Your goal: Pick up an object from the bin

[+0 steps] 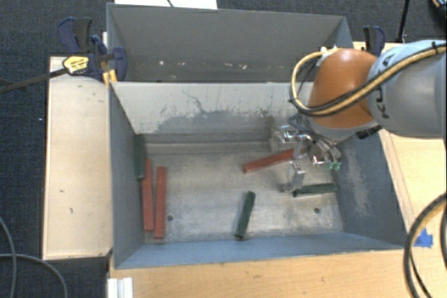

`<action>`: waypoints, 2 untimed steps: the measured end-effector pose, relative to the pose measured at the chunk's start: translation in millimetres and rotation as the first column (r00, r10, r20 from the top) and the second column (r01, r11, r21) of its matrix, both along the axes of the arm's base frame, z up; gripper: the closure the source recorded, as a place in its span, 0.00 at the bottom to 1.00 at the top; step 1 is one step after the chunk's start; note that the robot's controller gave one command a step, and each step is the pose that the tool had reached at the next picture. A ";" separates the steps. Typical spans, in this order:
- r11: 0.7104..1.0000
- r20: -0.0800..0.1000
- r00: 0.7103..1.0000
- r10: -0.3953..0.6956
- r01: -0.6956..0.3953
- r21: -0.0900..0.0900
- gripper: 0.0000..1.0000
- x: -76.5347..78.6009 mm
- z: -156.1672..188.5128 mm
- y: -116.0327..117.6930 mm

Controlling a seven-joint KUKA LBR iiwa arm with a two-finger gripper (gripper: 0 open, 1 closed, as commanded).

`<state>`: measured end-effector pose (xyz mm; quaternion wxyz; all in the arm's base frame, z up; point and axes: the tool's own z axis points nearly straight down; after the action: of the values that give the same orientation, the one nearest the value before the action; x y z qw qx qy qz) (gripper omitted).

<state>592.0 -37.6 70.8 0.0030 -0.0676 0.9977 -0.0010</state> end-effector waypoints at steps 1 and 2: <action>1.000 0.001 1.000 -0.004 0.004 0.002 0.00 1.3 0.8 0.3; 1.000 0.003 1.000 -0.008 0.008 0.003 0.00 2.7 1.5 0.5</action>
Offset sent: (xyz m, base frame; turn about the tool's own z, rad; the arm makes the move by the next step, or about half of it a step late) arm 0.0000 0.0000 0.0000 0.0000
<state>594.7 -37.1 72.3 0.0046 -0.0637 0.9980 0.0003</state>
